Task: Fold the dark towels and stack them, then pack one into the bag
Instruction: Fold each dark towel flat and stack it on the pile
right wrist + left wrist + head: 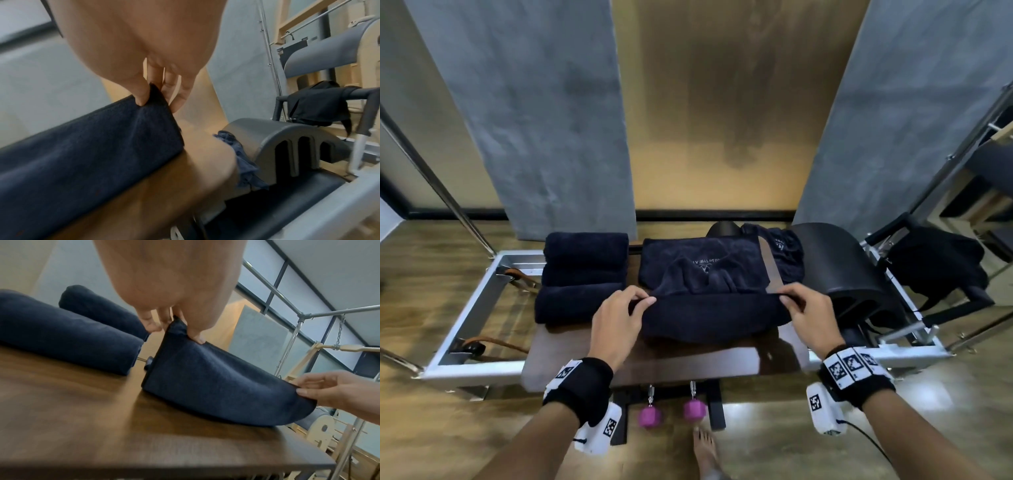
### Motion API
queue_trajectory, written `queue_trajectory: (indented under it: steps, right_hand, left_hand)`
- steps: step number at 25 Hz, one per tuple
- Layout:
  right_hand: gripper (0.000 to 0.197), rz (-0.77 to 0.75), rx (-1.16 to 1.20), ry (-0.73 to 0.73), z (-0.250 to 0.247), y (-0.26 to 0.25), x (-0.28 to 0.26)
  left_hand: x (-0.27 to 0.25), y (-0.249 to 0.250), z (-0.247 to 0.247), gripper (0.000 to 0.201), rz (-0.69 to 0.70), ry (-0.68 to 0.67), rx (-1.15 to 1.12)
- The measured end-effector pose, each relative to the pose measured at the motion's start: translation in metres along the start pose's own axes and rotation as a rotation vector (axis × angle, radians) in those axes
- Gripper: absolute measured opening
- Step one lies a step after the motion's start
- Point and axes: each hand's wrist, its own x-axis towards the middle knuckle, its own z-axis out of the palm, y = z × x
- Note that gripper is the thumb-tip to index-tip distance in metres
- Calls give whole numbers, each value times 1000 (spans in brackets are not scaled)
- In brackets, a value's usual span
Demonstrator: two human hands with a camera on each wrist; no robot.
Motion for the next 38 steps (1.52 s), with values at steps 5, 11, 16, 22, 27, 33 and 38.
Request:
queue_trajectory:
  steps: [5, 11, 16, 22, 27, 33, 38]
  right_hand:
    - [4, 24, 32, 116, -3, -3, 114]
    - [11, 170, 48, -23, 35, 32, 218]
    - [5, 302, 22, -138, 76, 72, 254]
    - [6, 322, -43, -204, 102, 100, 259]
    - [20, 310, -102, -198, 107, 102, 254]
    - [8, 282, -98, -110, 104, 96, 241]
    - [10, 324, 8, -57, 77, 71, 236]
  left_hand:
    - [88, 21, 13, 32, -124, 211, 131]
    - [182, 15, 63, 14, -335, 162, -129]
    - [215, -3, 106, 13, -516, 75, -10]
    - [219, -20, 132, 11, -597, 17, 119]
    - [211, -26, 139, 13, -498, 111, 137]
    - [202, -15, 128, 13, -446, 208, 41]
    - [187, 10, 92, 16, -269, 263, -14]
